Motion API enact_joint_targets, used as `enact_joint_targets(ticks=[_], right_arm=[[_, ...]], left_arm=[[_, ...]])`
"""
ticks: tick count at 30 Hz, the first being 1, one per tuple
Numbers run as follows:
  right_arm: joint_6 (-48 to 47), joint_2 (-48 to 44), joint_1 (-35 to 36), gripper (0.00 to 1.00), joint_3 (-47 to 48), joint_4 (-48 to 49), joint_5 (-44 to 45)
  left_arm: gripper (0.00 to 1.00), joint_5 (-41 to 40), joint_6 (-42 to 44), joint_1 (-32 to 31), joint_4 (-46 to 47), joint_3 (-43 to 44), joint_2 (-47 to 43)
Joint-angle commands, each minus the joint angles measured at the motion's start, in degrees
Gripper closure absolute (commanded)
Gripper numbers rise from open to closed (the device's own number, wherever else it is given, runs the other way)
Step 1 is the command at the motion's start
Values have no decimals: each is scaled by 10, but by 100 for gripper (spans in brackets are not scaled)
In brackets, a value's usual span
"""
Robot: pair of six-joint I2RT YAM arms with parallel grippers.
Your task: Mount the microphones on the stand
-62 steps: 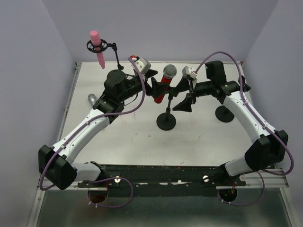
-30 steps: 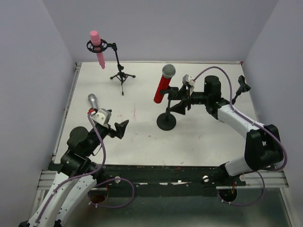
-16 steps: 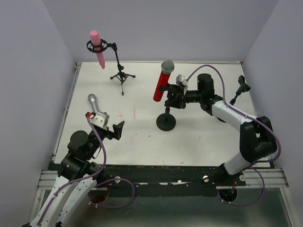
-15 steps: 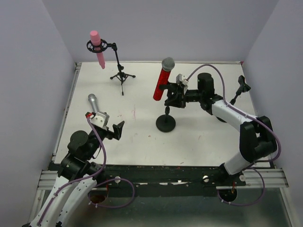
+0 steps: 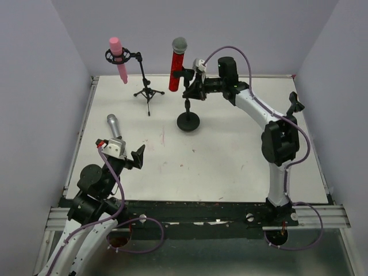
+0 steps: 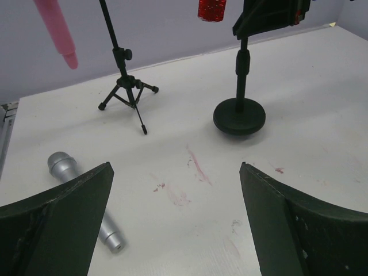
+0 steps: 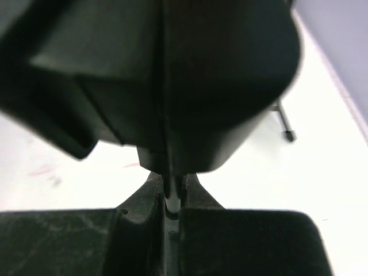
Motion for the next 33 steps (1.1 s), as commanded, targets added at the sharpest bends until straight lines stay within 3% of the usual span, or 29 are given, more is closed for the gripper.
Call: enact_joint_targets(ticks=[1, 5, 8, 18, 25, 27, 33], right_arm=[[35, 95, 11, 98, 166, 8, 86], [85, 190, 13, 97, 294, 48, 136], [87, 227, 21, 97, 332, 72, 172], [87, 257, 31, 90, 326, 72, 164], [88, 240, 32, 61, 289, 64, 164], [89, 231, 31, 58, 279, 58, 165], [111, 189, 31, 20, 232, 58, 179]], left_arm=[[1, -56, 20, 4, 11, -10, -14], [1, -63, 24, 9, 14, -12, -7], [1, -63, 25, 15, 15, -12, 1], [1, -50, 27, 24, 22, -12, 11], [1, -42, 25, 24, 20, -11, 0], [1, -39, 23, 24, 19, -11, -4], [1, -28, 19, 24, 17, -9, -15]])
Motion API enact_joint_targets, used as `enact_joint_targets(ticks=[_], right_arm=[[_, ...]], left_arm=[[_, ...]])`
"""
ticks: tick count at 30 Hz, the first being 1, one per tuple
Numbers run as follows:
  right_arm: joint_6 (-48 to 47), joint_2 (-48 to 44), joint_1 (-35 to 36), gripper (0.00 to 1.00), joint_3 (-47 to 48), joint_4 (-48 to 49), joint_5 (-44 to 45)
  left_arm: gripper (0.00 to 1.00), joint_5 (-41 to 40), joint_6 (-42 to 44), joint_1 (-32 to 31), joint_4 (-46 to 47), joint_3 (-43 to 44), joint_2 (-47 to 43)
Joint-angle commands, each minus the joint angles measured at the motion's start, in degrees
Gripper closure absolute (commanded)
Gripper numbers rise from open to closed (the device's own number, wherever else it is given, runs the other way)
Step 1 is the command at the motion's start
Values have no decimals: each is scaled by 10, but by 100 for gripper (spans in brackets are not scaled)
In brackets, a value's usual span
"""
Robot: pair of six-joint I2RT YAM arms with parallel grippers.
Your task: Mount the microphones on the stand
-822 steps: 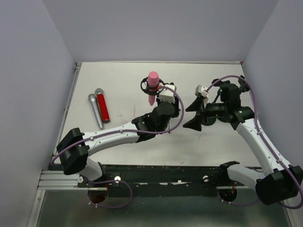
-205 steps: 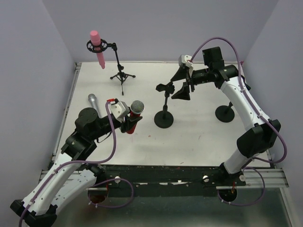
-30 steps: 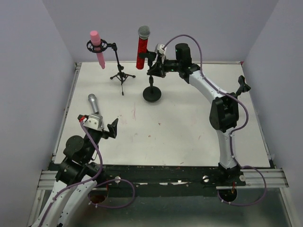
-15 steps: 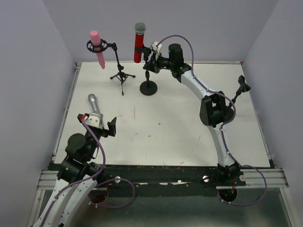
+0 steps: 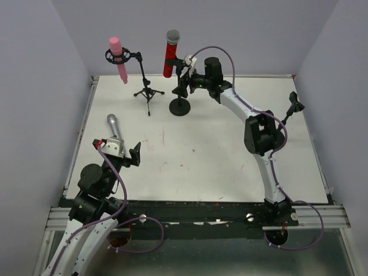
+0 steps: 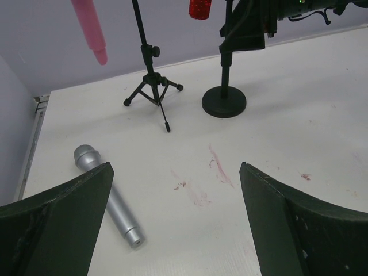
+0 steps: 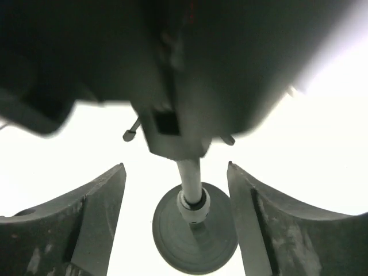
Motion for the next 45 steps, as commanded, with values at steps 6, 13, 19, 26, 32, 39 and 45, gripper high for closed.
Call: enact_joint_targets(ticks=[6, 13, 19, 26, 32, 39, 45], right_arm=[[17, -112, 1, 1, -110, -16, 36], [-21, -198, -1, 0, -218, -54, 33], [-85, -295, -3, 0, -301, -142, 15], [-235, -431, -4, 0, -379, -347, -43], [-279, -588, -28, 0, -490, -383, -16], [-275, -703, -219, 0, -527, -442, -171], [-201, -746, -297, 0, -568, -413, -167]], left_arm=[[1, 23, -9, 3, 2, -1, -33], [1, 55, -16, 3, -1, 2, -37], [1, 70, -16, 3, -1, 4, -41], [1, 90, -16, 3, 0, 3, -45], [1, 98, -33, 3, 0, 7, -48], [1, 115, -34, 3, -4, 8, -59], [1, 131, -38, 3, -1, 7, -73]])
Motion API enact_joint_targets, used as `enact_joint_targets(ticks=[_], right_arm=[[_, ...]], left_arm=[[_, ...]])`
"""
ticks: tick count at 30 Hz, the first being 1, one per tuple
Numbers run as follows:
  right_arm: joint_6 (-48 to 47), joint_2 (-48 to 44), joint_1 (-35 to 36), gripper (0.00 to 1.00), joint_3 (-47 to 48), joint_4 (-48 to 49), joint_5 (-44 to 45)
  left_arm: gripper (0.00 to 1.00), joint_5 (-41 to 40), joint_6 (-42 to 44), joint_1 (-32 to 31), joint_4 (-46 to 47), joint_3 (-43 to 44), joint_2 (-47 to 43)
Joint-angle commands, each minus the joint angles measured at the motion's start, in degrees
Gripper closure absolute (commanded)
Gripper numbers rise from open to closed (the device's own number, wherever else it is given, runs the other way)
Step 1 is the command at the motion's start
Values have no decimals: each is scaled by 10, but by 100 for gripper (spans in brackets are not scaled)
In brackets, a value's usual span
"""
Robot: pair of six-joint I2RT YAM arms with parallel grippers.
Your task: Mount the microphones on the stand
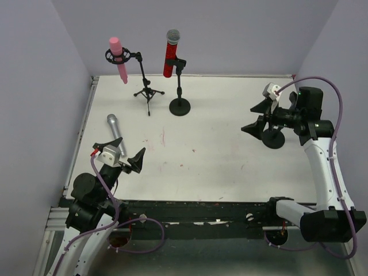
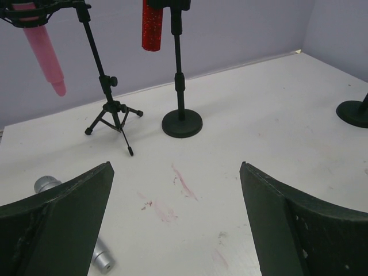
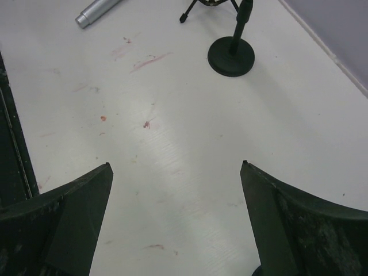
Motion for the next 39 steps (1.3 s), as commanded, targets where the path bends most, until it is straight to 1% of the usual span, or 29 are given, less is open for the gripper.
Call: enact_joint_targets(ticks=[1, 5, 6, 9, 14, 18, 21, 23, 25, 26, 27, 32, 35, 37, 39], right_arm=[[47, -20, -33, 0, -40, -12, -17], [66, -25, -33, 0, -43, -65, 59], [74, -34, -34, 0, -51, -66, 79], [131, -87, -47, 0, -91, -31, 129], [207, -127, -117, 0, -160, 43, 202], [230, -139, -144, 7, -183, 76, 267], [255, -141, -155, 8, -198, 103, 327], [272, -141, -161, 10, -209, 129, 378], [288, -138, -163, 15, -218, 150, 419], [294, -136, -164, 19, -222, 163, 429], [300, -133, -164, 20, -226, 172, 441], [328, -109, -164, 23, -245, 245, 482], [327, -88, -165, 27, -260, 302, 476], [321, -69, -164, 33, -273, 340, 465], [321, -53, -164, 34, -285, 379, 465]], left_arm=[[1, 27, -9, 3, -1, 7, -13], [1, 30, -12, 3, -1, 6, -24], [1, 32, -11, 3, 0, 6, -26], [1, 40, -14, 3, 2, 6, -30], [1, 51, -17, 3, 3, 6, -33], [1, 56, -19, 3, 3, 6, -37], [1, 56, -20, 3, 3, 5, -43], [1, 55, -21, 3, 3, 5, -47], [1, 55, -20, 3, 3, 5, -51], [1, 55, -20, 3, 3, 4, -52], [1, 55, -20, 3, 3, 3, -52], [1, 56, -21, 3, 4, 3, -51], [1, 58, -21, 3, 4, 3, -52], [1, 56, -21, 3, 5, 3, -52], [1, 56, -21, 3, 4, 2, -51]])
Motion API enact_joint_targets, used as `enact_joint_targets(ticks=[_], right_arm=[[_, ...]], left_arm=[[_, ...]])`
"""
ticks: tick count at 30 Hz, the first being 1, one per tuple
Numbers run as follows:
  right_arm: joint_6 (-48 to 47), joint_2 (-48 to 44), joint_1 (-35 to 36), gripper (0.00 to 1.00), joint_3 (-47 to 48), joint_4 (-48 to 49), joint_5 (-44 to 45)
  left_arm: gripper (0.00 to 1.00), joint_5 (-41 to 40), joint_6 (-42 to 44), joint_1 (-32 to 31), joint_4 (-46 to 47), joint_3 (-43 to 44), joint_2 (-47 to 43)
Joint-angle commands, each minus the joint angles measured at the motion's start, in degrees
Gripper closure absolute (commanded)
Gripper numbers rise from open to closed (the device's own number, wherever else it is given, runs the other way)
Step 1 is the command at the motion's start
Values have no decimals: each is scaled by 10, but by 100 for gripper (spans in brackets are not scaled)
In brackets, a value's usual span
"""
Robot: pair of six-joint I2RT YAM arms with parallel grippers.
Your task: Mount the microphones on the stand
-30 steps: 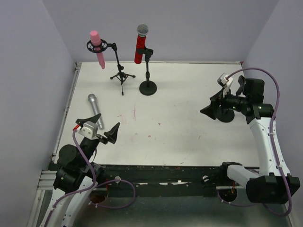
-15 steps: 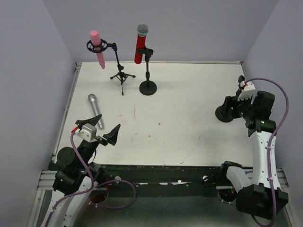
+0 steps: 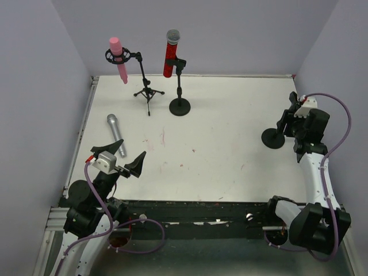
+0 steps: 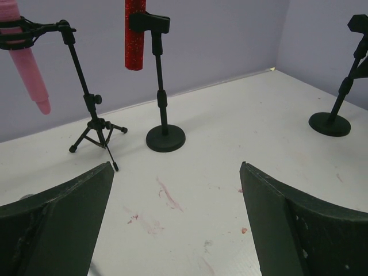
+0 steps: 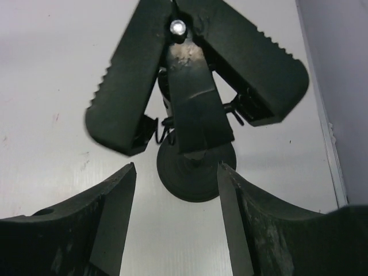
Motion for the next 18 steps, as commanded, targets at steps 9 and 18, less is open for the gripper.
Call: enact_joint_targets(ticks=[9, 18], right_arm=[[-20, 52, -2, 43, -63, 218, 6], [-41, 77, -2, 59, -72, 263, -8]], left_arm=[[1, 9, -2, 3, 4, 2, 3], [1, 8, -2, 3, 3, 0, 7]])
